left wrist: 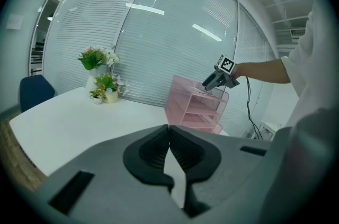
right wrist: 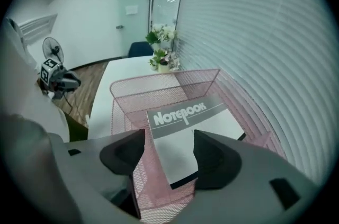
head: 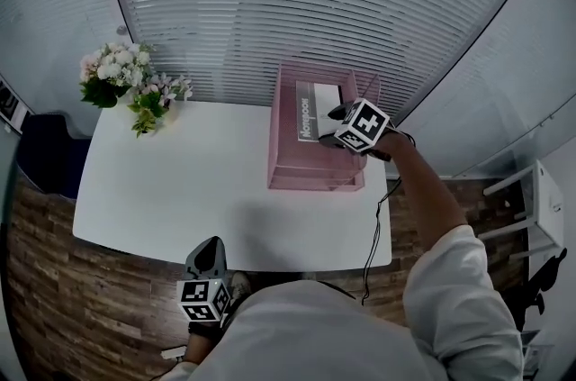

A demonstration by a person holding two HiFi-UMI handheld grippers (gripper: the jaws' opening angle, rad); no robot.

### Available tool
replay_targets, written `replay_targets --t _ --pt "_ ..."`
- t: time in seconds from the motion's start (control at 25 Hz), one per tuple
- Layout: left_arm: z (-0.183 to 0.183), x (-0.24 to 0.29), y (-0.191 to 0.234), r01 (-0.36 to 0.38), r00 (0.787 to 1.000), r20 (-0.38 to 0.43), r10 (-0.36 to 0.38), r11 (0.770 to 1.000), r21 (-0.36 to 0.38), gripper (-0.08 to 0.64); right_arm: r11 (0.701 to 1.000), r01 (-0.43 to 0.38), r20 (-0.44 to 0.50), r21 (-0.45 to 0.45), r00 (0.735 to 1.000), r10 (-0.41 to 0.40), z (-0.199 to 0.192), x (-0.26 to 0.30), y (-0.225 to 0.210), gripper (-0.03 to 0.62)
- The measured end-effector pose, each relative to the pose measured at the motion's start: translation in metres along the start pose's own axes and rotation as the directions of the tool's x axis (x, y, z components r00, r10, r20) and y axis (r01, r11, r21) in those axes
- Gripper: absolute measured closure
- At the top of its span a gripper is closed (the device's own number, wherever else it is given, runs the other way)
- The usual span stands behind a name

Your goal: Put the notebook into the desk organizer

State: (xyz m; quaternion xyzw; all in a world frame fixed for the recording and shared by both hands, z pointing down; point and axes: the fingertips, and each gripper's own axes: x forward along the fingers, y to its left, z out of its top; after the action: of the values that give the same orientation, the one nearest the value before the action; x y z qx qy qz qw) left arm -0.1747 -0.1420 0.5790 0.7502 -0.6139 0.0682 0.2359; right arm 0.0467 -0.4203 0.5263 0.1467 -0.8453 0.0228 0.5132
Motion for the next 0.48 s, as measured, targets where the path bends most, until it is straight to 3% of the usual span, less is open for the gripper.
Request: replay_targets --t 0.12,0.24,0.48 --pt "0.001 0.005 -0.007 0.019 1.000 -0.002 -0.019 1.000 0.015 0.551 0.992 0.048 0.143 0.113 0.988 -0.064 0.006 -0.022 0.006 0.302" --pt "0.004 0.012 -0.013 0.042 0.999 -0.005 -0.042 0.999 0.033 0.551 0.975 0.082 0.262 0.208 0.955 -0.136 0.007 -0.043 0.016 0.310" --pt "0.009 0.024 -0.032 0.092 0.996 -0.020 -0.091 0.993 0.068 0.551 0.931 0.148 0.381 0.333 0.882 -0.277 -0.016 -0.070 0.039 0.325"
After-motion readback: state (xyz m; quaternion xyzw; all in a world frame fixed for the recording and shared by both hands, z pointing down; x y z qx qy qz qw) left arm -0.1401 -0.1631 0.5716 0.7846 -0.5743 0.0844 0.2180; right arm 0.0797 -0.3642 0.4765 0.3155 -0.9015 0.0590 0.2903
